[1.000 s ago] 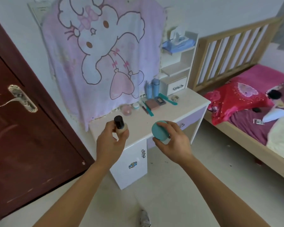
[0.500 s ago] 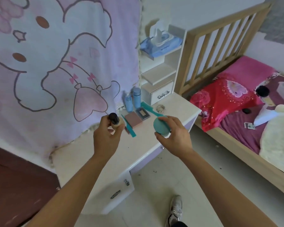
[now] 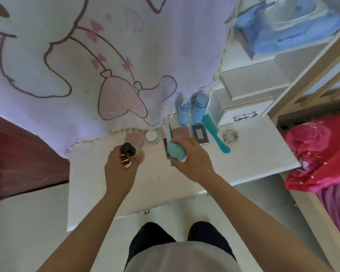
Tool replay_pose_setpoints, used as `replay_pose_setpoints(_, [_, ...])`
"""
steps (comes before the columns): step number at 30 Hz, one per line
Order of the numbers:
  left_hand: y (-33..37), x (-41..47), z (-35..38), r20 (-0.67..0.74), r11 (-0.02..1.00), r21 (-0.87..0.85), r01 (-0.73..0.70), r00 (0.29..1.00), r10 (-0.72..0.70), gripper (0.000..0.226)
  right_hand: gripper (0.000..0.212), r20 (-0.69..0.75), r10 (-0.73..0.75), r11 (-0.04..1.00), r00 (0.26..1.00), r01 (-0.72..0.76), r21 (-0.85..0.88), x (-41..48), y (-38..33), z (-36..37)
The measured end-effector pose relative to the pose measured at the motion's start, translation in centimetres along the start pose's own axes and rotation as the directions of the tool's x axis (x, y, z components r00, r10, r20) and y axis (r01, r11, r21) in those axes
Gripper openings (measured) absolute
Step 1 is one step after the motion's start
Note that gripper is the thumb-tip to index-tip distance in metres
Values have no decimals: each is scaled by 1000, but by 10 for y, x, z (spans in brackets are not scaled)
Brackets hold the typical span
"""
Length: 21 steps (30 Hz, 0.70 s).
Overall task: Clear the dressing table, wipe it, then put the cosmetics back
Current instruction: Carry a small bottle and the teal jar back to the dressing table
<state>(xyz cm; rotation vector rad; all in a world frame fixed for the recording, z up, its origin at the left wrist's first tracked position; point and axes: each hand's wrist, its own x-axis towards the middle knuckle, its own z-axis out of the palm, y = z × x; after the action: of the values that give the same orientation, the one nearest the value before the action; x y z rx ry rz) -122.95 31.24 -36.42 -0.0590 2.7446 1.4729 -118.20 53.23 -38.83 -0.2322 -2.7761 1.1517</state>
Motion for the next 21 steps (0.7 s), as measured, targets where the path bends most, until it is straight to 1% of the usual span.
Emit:
replay_pose_setpoints(4, [-28, 25, 8, -2, 996, 84, 7, 1000, -7, 35, 52, 98, 25, 1000, 995, -26, 6, 30, 1, 29])
replay_pose_setpoints(8, [-58, 59, 18, 60, 992, 122, 18, 998, -26, 29, 54, 147, 126, 990, 981, -135, 49, 52, 6, 67])
replay_pose_setpoints(13, [-88, 92, 32, 152, 986, 162, 34, 987, -59, 28, 48, 187, 251, 965, 950, -261, 32, 74, 9, 109])
replay_pose_setpoints(16, [-106, 105, 41, 215, 981, 192, 15, 975, -57, 29, 47, 183, 253, 966, 950, -260, 15, 79, 11, 129])
replay_pose_setpoints(21, [-116, 109, 49, 287, 969, 238, -66, 958, -6, 34, 46, 194, 285, 958, 939, -282, -41, 77, 15, 139])
